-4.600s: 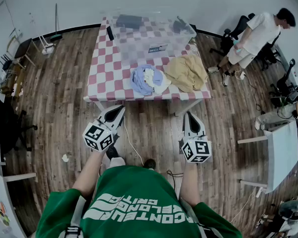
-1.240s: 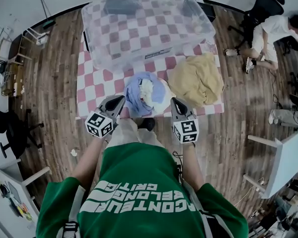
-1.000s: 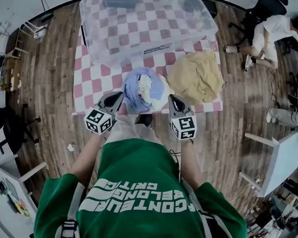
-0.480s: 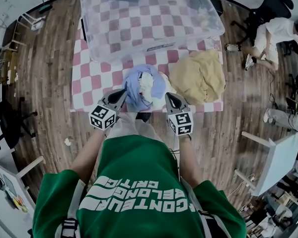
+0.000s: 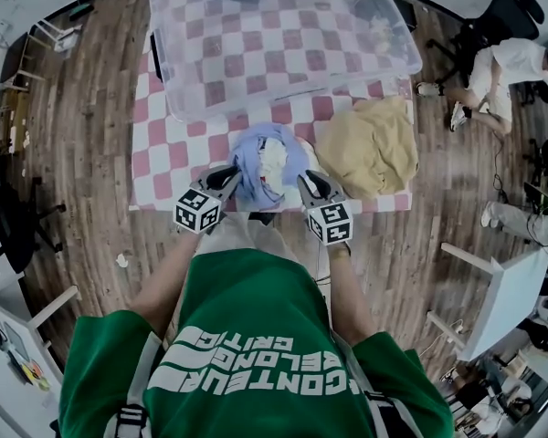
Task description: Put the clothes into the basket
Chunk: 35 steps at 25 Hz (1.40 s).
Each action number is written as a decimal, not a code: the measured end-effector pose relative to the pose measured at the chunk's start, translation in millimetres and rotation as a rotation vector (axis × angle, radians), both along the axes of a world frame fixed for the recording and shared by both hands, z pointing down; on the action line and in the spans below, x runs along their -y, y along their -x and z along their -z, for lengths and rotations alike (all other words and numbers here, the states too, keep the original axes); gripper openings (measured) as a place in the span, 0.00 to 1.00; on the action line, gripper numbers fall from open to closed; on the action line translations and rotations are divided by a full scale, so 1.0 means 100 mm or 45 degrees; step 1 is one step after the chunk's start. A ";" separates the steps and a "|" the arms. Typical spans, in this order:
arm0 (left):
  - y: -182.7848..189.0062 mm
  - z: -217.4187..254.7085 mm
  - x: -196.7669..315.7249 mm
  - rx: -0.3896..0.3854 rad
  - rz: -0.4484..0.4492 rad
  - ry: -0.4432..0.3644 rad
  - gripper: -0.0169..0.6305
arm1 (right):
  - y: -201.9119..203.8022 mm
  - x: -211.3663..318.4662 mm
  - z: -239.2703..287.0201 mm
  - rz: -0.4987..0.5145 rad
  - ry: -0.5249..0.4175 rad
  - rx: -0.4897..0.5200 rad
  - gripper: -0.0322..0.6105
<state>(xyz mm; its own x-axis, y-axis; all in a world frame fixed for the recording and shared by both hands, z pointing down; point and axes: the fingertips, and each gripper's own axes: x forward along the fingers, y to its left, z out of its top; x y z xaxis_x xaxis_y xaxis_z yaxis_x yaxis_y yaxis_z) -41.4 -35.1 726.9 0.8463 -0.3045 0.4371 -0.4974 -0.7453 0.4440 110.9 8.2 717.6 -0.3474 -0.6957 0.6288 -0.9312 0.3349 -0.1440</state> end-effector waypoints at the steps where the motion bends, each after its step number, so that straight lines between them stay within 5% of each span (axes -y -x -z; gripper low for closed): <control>1: -0.01 -0.07 0.00 0.011 -0.005 0.022 0.12 | 0.01 0.02 -0.05 0.007 0.017 -0.007 0.27; 6: -0.03 -0.41 0.02 0.121 -0.012 0.074 0.46 | 0.05 0.10 -0.29 0.031 0.072 -0.023 0.45; 9: -0.01 -0.60 0.02 0.159 0.005 0.134 0.54 | 0.03 0.14 -0.46 0.037 0.122 -0.034 0.52; 22: -0.18 -1.12 0.00 0.213 0.010 0.334 0.59 | -0.20 0.29 -1.17 -0.018 0.345 -0.035 0.57; 35: -0.50 -1.18 -0.05 0.245 -0.071 0.313 0.56 | -0.13 0.31 -1.37 -0.134 0.388 0.043 0.55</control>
